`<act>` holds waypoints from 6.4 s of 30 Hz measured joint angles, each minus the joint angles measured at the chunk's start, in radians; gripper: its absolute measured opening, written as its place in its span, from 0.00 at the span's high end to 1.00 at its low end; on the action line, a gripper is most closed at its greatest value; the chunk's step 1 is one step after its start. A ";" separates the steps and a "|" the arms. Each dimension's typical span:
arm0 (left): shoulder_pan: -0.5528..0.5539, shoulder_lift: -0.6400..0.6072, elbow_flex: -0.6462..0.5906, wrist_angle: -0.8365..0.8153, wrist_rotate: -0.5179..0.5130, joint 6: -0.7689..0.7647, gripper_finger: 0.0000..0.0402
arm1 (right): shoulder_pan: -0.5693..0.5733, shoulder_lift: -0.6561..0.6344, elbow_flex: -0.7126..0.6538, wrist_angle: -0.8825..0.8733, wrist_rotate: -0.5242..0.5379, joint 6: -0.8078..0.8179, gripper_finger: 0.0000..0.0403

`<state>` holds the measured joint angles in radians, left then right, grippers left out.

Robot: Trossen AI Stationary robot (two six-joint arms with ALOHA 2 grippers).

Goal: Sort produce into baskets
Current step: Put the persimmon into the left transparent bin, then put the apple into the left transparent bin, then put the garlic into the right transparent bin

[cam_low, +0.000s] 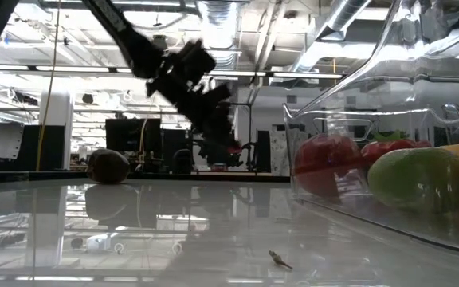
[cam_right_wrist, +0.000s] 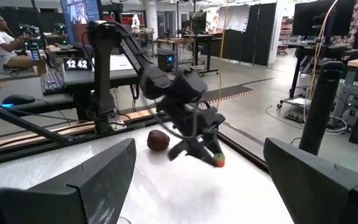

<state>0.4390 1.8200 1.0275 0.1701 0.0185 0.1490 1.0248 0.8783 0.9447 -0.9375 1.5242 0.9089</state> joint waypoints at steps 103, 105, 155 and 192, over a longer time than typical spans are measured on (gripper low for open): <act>-0.029 -0.787 -0.722 -0.205 -0.144 -0.393 0.36 | 0.000 0.033 0.000 0.046 -0.014 0.008 0.06; -0.059 -0.787 -0.722 -0.112 -0.076 -0.436 0.35 | 0.000 0.033 0.000 0.046 -0.013 0.007 0.06; -0.576 0.071 0.372 -0.226 -0.037 -0.076 0.16 | -0.041 0.033 0.000 0.025 -0.076 0.000 0.06; -0.589 -0.585 -0.461 0.194 -0.333 -0.126 0.19 | -0.201 -0.213 -0.268 -0.112 -0.477 0.602 0.07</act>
<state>-0.1504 1.2346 0.5663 0.3645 -0.3149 0.0227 0.8238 0.6655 0.6767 -1.0499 1.0468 1.5105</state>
